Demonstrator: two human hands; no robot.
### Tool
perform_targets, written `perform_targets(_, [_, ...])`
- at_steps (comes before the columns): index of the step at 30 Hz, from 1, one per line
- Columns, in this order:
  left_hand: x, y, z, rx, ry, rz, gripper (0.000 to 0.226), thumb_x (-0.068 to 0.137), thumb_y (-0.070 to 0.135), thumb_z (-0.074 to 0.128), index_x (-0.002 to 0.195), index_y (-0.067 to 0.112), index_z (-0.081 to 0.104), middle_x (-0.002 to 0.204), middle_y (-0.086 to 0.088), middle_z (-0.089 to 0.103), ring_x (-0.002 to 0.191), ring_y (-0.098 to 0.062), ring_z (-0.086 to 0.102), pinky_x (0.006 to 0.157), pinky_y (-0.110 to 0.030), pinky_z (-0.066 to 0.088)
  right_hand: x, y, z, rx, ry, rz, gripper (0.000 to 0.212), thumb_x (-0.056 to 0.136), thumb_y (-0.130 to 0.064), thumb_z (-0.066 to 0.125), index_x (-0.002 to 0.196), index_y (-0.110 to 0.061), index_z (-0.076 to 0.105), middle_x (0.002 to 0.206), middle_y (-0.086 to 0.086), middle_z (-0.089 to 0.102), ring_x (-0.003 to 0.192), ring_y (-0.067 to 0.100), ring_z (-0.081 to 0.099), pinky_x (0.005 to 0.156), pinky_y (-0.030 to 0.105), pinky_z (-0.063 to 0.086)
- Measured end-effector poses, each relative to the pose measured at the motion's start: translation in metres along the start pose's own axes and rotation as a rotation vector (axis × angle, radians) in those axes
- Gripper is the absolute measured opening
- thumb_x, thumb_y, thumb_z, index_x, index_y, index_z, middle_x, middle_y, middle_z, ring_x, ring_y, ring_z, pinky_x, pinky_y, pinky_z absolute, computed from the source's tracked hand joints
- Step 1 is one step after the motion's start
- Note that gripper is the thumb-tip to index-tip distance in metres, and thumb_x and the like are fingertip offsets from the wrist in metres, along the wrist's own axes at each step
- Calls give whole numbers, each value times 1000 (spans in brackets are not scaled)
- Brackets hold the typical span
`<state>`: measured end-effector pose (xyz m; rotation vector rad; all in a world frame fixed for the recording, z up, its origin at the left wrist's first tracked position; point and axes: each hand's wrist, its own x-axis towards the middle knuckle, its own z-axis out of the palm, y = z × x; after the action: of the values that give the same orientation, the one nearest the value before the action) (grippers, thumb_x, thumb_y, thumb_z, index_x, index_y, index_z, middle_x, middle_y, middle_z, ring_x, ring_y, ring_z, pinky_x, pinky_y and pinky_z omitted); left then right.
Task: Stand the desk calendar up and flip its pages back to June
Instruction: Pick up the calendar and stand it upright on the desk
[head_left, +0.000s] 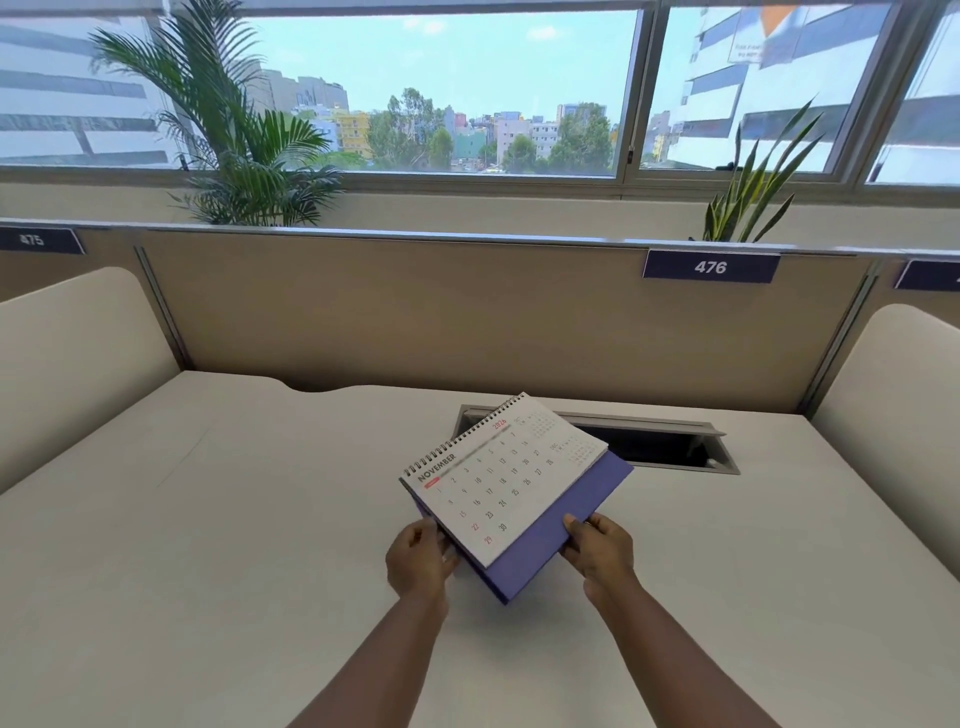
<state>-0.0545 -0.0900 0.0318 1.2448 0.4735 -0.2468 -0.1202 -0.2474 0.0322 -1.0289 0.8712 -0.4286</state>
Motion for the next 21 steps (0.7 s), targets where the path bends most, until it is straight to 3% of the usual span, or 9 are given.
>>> perform_targets(3, [-7,5,4,-76,-78,-51,19,91,24,56,87,5,61,79,-7,66,70,-22,63,48,-25,54,-2,-3,-4,42,-32,-10,7,86,5,55,89,0,59,100,17,61,91,30,59,79,40,50])
perform_targets(8, [-11,13,12,-45,-161,-17,18,89,19,61,73,12,58,87,-10,64,72,-21,59,64,-31,48,-8,-2,-8,29,-111,-9,9,86,5,55,91,-1,59,91,15,63,89,30,60,75,40,50])
perform_targets(11, [-10,16,11,-52,-161,28,20,91,12,57,71,11,57,93,-12,62,73,-21,58,65,-31,47,-8,-5,-14,-41,-159,-3,9,84,2,60,93,0,60,85,13,64,78,26,62,61,30,57])
perform_targets(13, [-12,17,9,-75,-189,35,15,92,11,55,78,10,60,93,-10,62,73,-18,59,65,-32,49,-6,-9,-18,-124,-168,5,27,80,-2,66,106,6,58,83,12,64,70,21,62,52,23,57])
perform_targets(15, [-13,19,8,-82,-208,56,9,93,11,53,91,5,60,96,-10,62,72,-17,59,56,-29,54,-3,-12,-23,-218,-94,-7,48,76,-9,72,118,4,52,95,16,64,74,22,61,61,30,57])
perform_targets(17, [-13,21,7,-68,-222,96,11,94,11,52,99,4,59,97,-9,63,73,-16,60,46,-21,56,1,-18,-29,-423,61,-75,75,70,-21,78,131,-1,38,120,20,57,98,30,58,84,42,52])
perform_targets(19, [-13,24,5,-39,-239,139,10,94,11,50,95,5,59,96,-9,63,73,-16,61,47,-21,56,3,-27,-34,-687,205,-202,101,64,-33,81,141,-4,23,142,21,39,126,37,41,102,48,39])
perform_targets(21, [-13,28,4,2,-285,181,12,95,12,49,92,7,59,91,-7,65,75,-16,62,47,-22,56,3,-36,-39,-843,293,-364,109,61,-40,81,144,-6,18,147,20,31,133,38,31,104,50,35])
